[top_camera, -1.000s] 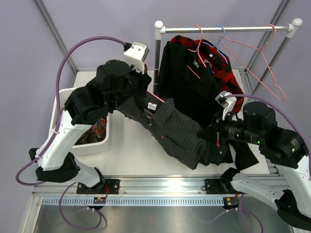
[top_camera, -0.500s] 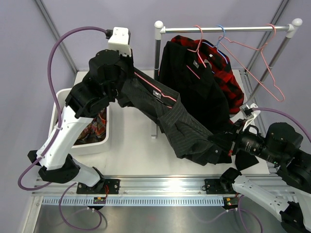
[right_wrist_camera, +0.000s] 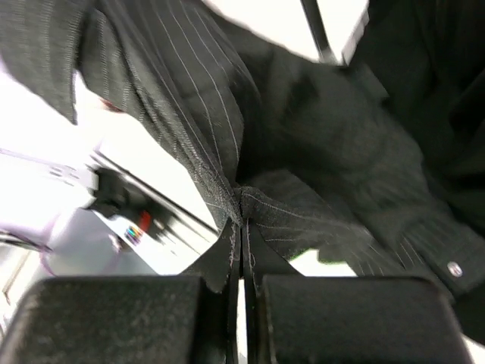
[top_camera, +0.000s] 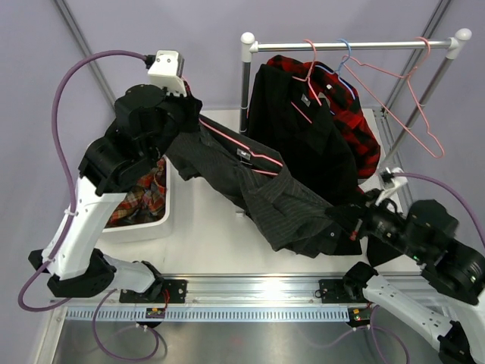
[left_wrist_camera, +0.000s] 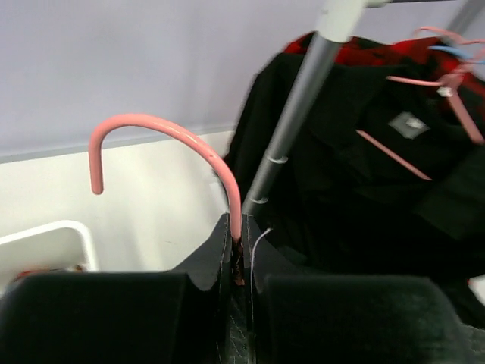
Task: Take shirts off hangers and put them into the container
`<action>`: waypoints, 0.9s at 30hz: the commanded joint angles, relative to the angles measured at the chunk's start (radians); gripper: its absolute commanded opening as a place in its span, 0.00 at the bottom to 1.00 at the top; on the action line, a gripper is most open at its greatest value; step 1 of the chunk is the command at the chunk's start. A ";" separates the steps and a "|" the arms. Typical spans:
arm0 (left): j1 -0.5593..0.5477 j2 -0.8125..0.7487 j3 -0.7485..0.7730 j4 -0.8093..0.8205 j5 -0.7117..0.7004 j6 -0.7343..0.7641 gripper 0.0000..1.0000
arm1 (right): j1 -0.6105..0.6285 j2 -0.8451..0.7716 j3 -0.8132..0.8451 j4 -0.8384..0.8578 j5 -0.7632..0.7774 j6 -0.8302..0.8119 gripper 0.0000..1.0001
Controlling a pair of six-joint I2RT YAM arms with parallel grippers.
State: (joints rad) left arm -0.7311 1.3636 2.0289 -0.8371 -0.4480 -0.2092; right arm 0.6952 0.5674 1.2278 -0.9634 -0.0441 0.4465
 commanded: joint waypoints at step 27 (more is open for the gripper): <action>-0.077 0.011 -0.019 -0.051 0.072 -0.070 0.00 | 0.239 0.767 0.832 -0.190 -0.120 -0.223 0.66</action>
State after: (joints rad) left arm -0.8009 1.3701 1.9366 -0.8837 -0.3378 -0.3058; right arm 0.8772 1.2785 2.0655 -1.0889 -0.2203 0.2634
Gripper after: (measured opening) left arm 0.050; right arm 0.671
